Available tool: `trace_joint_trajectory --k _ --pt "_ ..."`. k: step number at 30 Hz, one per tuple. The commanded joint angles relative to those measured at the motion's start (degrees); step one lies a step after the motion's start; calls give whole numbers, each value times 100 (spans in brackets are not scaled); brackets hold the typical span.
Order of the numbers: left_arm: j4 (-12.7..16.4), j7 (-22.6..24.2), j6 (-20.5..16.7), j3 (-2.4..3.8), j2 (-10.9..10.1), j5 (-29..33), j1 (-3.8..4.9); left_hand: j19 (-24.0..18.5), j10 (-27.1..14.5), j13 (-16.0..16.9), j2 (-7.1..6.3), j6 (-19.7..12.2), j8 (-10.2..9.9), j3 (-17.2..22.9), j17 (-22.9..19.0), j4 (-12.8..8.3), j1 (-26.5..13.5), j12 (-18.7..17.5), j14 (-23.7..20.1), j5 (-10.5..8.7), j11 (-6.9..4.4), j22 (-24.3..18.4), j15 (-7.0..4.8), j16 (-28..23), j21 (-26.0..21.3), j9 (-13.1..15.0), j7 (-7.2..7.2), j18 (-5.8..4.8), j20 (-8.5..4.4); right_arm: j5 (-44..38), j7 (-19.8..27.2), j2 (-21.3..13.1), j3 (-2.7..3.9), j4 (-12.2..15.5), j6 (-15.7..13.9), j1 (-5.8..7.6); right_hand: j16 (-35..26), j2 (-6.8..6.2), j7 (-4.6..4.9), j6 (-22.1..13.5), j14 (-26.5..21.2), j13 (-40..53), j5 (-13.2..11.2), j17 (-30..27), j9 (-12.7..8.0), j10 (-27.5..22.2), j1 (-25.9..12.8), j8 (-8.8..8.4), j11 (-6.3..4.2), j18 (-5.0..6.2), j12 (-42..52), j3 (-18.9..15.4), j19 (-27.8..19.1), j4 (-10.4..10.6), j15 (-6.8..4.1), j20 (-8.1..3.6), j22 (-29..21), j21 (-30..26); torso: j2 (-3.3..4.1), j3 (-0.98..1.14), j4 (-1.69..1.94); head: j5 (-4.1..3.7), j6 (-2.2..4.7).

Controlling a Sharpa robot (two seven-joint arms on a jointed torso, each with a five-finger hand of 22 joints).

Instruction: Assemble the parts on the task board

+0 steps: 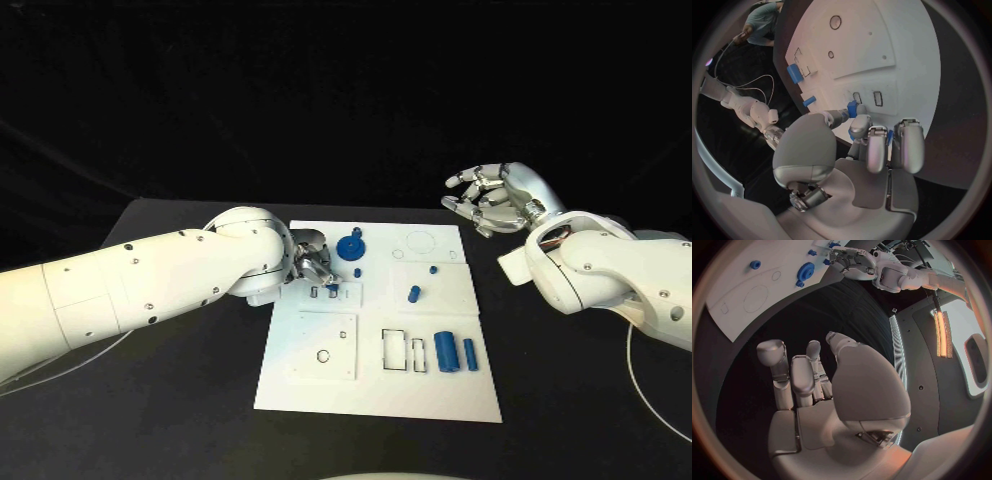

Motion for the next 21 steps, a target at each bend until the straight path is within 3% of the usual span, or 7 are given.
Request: trace_joint_trajectory --k 1,21 --pt "-2 8 153 -2 8 13 -3 16 65 29 -22 82 39 1060 1506 -1003 -40 36 597 25 -20 34 -59 20 27 18 -90 -33 -21 -27 26 -2 0 10 75 -4 -32 -24 -18 -26 -27 -6 23 4 9 -4 -16 35 -31 82 -35 26 2 17 7 2 -6 -26 4 -3 2 -1 2" --pt "-48 -15 350 -31 66 -44 -8 25 134 79 -70 131 80 1127 1506 -1049 -109 91 597 48 -45 51 -80 20 34 39 -117 -36 -32 -22 33 -10 0 18 77 -4 -40 -14 -21 -22 -14 -42 10 13 11 12 -72 60 -32 80 -27 20 25 33 4 -1 -17 -40 9 -4 -3 -3 -25"
